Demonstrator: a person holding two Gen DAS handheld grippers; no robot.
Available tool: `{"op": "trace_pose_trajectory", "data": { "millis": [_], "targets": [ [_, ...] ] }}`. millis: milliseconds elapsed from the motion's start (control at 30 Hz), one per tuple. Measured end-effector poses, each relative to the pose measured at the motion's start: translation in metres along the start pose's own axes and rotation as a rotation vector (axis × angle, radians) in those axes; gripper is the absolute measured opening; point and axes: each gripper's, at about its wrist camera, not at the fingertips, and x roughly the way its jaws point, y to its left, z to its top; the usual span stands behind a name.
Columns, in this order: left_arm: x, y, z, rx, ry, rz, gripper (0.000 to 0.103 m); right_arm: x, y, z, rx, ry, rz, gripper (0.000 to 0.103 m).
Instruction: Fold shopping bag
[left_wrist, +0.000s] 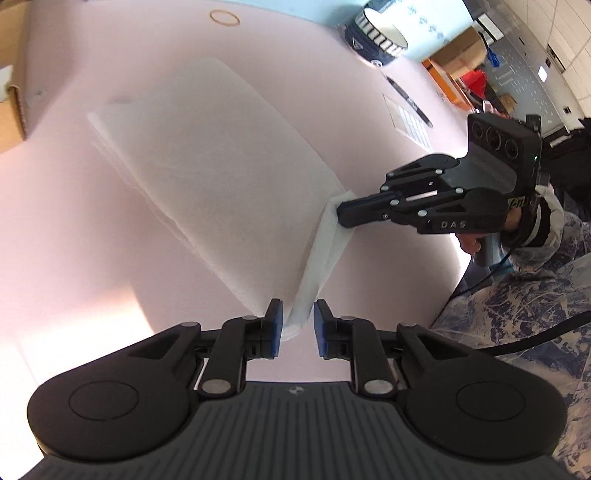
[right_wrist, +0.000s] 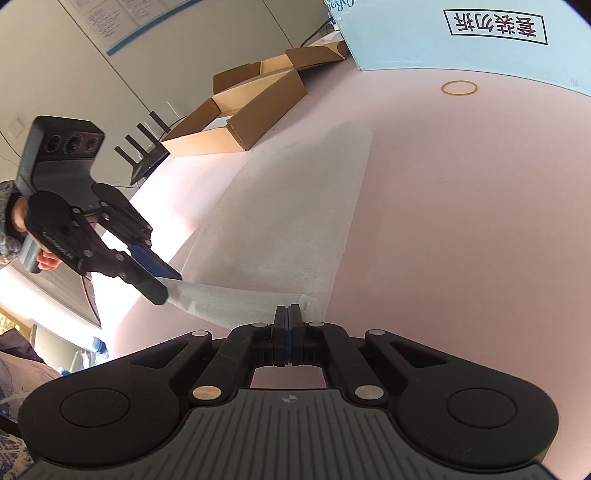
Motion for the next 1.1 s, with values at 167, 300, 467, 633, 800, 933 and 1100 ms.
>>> {"op": "trace_pose_trajectory", "data": {
  "millis": [167, 300, 467, 633, 800, 933, 1100],
  "targets": [
    [-0.023, -0.036, -0.013, -0.082, -0.25, 0.023, 0.015, 0.003, 0.012, -0.002, -0.049, -0.006, -0.059, 0.0],
    [0.009, -0.064, -0.013, -0.056, -0.287, 0.047, 0.015, 0.006, 0.018, -0.001, -0.084, 0.003, -0.087, 0.0],
    [0.05, -0.058, -0.018, -0.147, -0.298, 0.111, 0.014, 0.008, 0.017, -0.004, -0.092, -0.008, -0.088, 0.0],
    [0.053, -0.032, -0.028, -0.271, -0.32, 0.161, 0.011, 0.011, 0.019, -0.003, -0.103, -0.003, -0.098, 0.0],
    [0.046, -0.021, -0.033, -0.3, -0.323, 0.2, 0.005, 0.012, 0.02, -0.001, -0.128, 0.01, -0.098, 0.0],
    [0.04, -0.012, -0.043, -0.324, -0.328, 0.194, 0.002, 0.012, 0.02, -0.002, -0.132, 0.007, -0.1, 0.0],
    [0.037, -0.009, -0.049, -0.324, -0.328, 0.184, 0.002, 0.012, 0.022, -0.003, -0.141, -0.002, -0.106, 0.0]
  ]
}}
